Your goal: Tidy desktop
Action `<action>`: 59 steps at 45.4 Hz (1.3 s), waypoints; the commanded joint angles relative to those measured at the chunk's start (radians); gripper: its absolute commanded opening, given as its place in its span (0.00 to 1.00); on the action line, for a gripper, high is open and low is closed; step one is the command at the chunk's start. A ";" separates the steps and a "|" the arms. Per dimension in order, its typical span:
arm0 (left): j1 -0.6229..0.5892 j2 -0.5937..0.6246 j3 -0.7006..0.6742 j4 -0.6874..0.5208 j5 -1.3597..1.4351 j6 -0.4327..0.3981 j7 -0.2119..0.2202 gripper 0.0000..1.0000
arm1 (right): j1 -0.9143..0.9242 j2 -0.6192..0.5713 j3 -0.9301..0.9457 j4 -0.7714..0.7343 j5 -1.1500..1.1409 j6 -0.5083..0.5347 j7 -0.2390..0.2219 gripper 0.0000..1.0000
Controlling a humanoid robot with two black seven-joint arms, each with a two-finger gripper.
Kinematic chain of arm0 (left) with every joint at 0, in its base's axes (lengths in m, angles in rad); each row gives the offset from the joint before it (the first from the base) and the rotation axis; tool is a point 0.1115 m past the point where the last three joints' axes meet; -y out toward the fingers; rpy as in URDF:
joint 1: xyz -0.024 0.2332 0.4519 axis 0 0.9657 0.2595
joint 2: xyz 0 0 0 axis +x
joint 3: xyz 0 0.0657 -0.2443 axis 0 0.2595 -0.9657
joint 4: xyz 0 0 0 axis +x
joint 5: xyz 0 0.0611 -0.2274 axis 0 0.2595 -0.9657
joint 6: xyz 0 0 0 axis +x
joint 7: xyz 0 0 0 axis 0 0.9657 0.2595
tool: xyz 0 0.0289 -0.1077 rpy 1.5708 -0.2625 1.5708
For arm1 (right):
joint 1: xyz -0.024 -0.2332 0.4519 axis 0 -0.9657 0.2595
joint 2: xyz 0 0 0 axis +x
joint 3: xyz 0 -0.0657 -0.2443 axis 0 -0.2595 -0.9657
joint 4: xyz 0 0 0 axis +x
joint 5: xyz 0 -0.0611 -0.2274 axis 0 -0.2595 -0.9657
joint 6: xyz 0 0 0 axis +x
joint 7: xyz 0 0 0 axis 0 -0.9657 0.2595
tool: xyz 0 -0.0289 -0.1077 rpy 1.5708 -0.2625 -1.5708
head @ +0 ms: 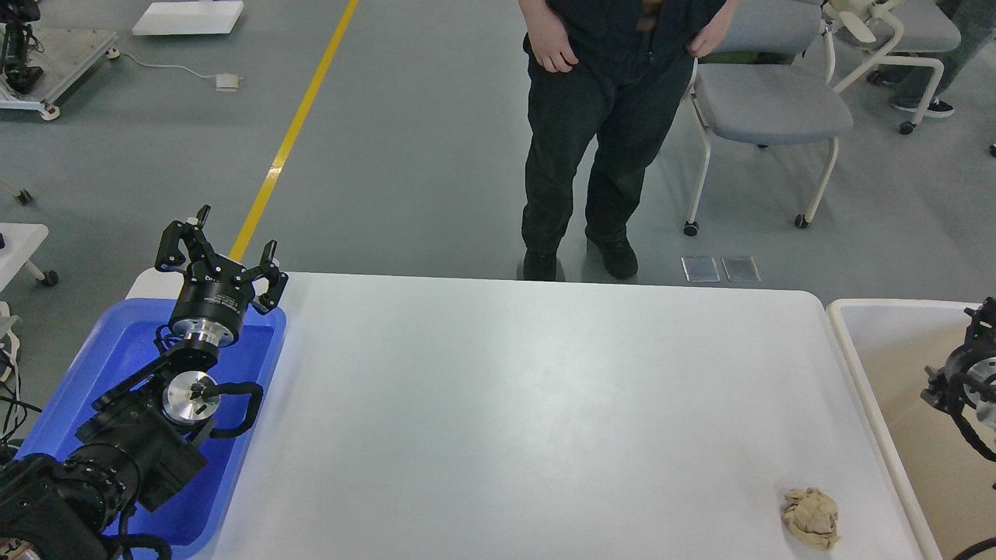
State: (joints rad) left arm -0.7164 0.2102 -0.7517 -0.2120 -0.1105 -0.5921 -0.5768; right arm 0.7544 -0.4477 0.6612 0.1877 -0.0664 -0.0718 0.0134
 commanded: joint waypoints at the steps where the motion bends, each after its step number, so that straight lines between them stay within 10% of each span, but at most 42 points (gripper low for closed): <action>1: 0.000 0.000 0.000 0.000 0.000 0.000 0.000 1.00 | 0.078 0.055 0.043 0.002 0.000 0.027 0.002 1.00; 18: 0.000 0.000 0.000 0.000 0.000 0.002 0.000 1.00 | 0.143 0.145 0.124 0.002 0.146 0.288 0.002 1.00; 59: 0.000 0.000 0.000 0.000 0.000 0.002 -0.002 1.00 | 0.171 0.359 0.146 0.002 0.358 0.546 0.004 1.00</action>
State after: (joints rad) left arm -0.7164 0.2100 -0.7517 -0.2118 -0.1104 -0.5906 -0.5768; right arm 0.9294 -0.1369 0.8113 0.1915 0.2863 0.3967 0.0167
